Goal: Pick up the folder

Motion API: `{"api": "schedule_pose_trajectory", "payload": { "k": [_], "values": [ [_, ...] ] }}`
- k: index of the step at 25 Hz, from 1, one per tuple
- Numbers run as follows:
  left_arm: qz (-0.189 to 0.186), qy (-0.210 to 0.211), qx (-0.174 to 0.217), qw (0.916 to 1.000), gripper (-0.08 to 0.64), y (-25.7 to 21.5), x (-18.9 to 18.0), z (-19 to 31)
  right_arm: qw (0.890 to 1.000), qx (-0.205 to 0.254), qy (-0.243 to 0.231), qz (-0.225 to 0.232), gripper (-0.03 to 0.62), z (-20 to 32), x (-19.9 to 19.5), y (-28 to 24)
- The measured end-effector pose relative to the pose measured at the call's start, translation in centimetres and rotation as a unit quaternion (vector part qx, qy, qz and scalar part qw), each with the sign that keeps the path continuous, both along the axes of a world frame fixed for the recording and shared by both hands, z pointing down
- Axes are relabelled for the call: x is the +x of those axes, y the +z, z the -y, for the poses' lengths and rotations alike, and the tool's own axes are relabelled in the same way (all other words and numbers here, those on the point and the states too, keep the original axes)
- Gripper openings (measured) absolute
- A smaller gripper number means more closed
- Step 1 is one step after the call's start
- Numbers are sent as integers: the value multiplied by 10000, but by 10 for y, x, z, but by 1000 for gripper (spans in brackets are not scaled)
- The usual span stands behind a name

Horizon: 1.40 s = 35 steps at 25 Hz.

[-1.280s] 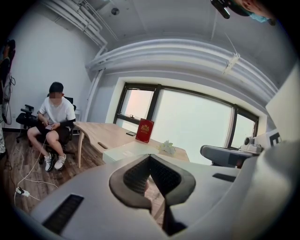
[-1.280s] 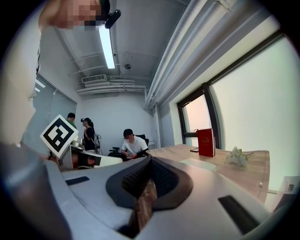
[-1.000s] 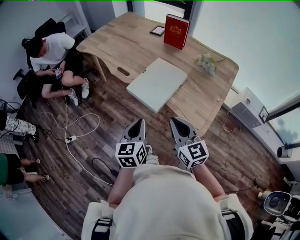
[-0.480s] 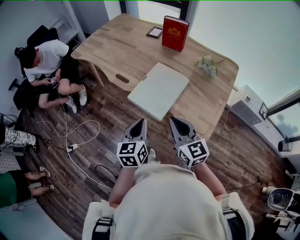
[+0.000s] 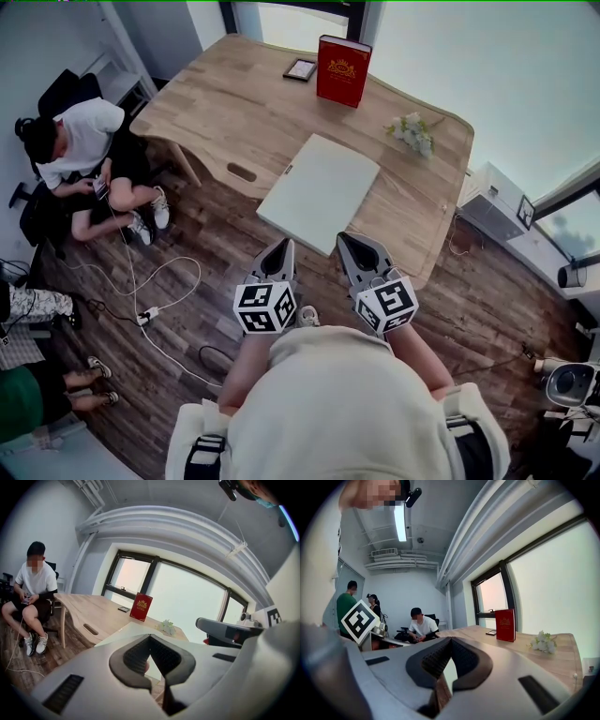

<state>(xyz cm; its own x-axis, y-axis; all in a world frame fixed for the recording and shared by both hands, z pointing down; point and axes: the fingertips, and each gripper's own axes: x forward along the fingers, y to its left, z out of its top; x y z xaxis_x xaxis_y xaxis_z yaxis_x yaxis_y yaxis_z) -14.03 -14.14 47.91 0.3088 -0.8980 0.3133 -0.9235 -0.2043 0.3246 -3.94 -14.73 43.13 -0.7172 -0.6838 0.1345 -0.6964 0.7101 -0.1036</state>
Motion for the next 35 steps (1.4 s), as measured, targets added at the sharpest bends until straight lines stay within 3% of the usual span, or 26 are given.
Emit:
{"api": "schedule_pose_trajectory", "payload": {
  "k": [17, 28, 35],
  "values": [
    [-30, 317, -139, 9994, 20, 23, -16, 34, 9990, -106, 429, -47, 18, 29, -9, 14],
    [-901, 483, -486, 9936, 20, 48, -9, 42, 9972, -206, 709, -84, 18, 30, 4, 21],
    [-1791, 389, -875, 9792, 21, 71, -4, 46, 9978, -272, 599, -115, 18, 36, 13, 28]
  ]
}}
